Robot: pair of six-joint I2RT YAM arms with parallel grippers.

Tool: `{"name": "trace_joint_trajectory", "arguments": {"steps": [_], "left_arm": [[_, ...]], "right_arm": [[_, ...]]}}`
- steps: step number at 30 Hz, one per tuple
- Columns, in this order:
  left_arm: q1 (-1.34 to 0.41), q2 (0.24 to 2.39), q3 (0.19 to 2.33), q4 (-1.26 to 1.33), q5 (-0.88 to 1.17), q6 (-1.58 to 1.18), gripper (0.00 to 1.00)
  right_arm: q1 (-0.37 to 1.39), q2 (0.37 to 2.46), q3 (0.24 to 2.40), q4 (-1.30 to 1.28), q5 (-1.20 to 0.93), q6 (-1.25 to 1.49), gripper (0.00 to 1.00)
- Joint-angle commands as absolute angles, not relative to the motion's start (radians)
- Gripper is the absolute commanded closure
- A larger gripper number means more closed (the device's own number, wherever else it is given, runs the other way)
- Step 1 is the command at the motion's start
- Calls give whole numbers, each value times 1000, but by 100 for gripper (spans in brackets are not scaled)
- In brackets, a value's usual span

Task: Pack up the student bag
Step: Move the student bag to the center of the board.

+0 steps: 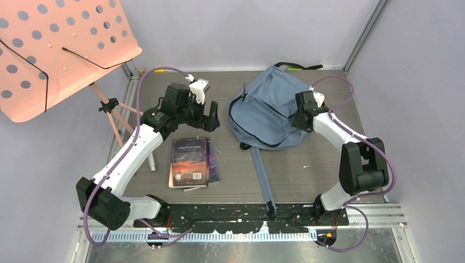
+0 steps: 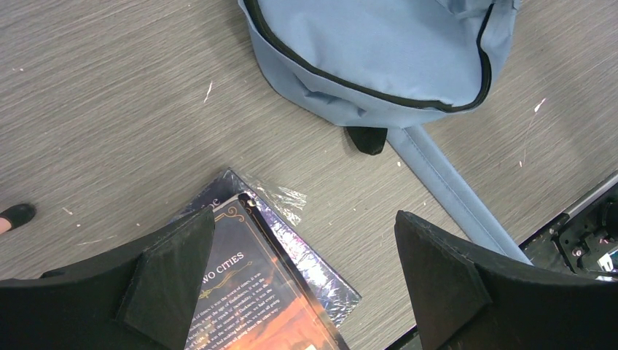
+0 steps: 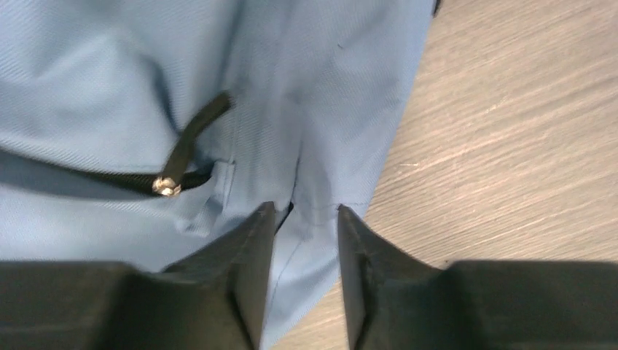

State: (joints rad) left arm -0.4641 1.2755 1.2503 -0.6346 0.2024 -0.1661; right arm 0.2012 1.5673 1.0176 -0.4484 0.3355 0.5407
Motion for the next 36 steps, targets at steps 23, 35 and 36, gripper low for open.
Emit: {"name": "trace_joint_trajectory", "arguments": {"steps": [23,35,36], "left_arm": [[-460,1230,1240,-610,197,-147,3],[-460,1235,1240,-612,194,-147,3],[-460,1236,1240,-611,196,-147,3]], "right_arm": [[769,1801,1465,-474,227,64,23],[931,1705,1264,-487,413,71,99],[942,1682,1239,-503,401,102,99]]}}
